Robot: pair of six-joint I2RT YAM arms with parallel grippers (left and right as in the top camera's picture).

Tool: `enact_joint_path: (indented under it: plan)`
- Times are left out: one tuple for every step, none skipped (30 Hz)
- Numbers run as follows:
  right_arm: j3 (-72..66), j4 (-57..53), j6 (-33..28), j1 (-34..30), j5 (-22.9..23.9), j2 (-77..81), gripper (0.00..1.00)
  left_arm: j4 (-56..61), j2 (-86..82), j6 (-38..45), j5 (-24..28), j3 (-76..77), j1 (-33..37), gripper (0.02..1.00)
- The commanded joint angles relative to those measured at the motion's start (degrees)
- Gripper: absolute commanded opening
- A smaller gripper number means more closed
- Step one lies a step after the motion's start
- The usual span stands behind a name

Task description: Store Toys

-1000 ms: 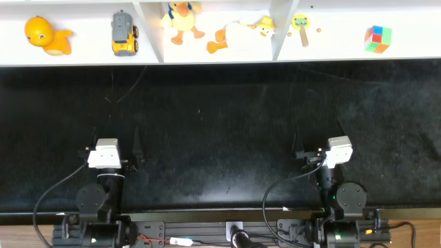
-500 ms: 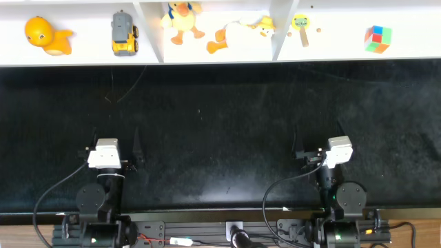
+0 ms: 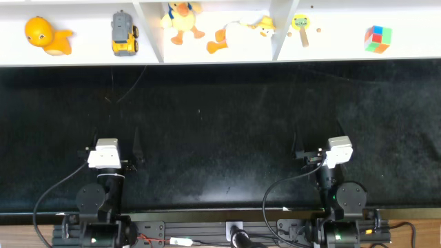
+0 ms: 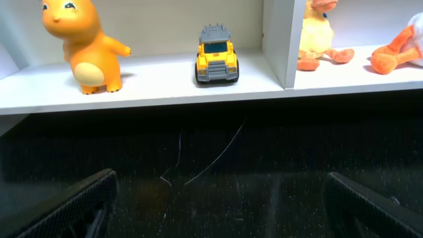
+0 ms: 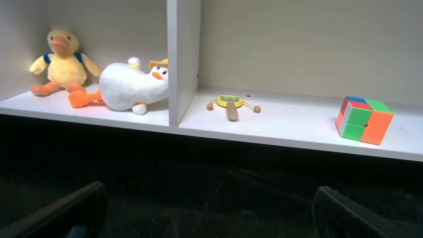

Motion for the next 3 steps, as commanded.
enact_joint_path:
  plan:
    - [-0.8, 0.2, 0.2, -0.4, -0.3, -0.4, 0.996, -0.1, -0.7, 0.7, 0.7, -0.2, -0.3, 0.998]
    - [-0.8, 0.2, 0.2, -0.4, -0.3, -0.4, 0.996, -0.1, -0.7, 0.7, 0.7, -0.2, -0.3, 0.998]
    - [-0.8, 0.2, 0.2, -0.4, -0.3, -0.4, 0.993, -0.1, -0.7, 0.7, 0.7, -0.2, -0.3, 0.998]
